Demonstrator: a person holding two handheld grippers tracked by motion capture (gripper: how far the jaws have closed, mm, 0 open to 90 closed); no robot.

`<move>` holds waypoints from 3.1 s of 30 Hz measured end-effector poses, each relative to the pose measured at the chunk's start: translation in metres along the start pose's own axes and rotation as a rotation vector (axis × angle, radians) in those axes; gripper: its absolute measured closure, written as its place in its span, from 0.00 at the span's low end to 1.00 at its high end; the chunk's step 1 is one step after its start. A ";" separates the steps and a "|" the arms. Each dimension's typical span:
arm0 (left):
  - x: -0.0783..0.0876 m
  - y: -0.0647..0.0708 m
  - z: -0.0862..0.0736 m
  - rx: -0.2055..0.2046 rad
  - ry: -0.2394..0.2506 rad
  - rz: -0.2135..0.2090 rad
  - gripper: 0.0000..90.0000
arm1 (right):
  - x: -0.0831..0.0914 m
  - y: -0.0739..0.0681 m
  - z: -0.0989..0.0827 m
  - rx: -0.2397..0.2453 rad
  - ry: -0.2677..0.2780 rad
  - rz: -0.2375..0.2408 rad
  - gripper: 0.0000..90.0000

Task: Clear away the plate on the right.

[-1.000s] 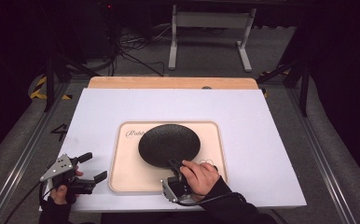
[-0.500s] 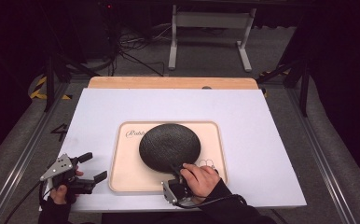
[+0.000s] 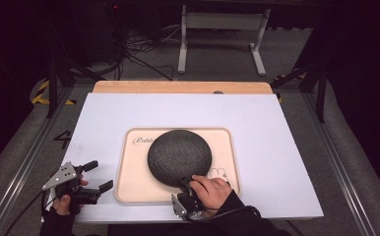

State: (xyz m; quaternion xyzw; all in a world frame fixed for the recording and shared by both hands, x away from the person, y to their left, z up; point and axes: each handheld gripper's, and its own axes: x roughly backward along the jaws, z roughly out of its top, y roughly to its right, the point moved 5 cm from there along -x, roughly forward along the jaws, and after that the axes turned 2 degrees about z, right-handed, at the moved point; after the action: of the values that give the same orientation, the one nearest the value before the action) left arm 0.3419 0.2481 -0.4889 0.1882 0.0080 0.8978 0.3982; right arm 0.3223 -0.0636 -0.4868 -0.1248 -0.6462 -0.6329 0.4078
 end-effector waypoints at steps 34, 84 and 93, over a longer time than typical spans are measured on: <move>0.000 0.000 0.000 -0.006 0.001 -0.001 0.03 | 0.052 0.045 -0.024 -0.537 0.449 0.019 0.45; 0.000 0.002 0.000 -0.025 0.005 -0.006 0.03 | 0.094 0.038 -0.154 -1.055 0.775 -0.098 0.04; 0.000 0.002 0.000 -0.025 0.005 -0.007 0.03 | 0.094 0.026 -0.188 -1.109 0.738 -0.127 0.04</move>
State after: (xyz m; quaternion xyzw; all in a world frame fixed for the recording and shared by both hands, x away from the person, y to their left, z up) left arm 0.3402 0.2470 -0.4885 0.1809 -0.0016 0.8969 0.4036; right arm 0.3492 -0.2652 -0.4293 -0.0530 -0.0492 -0.8953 0.4396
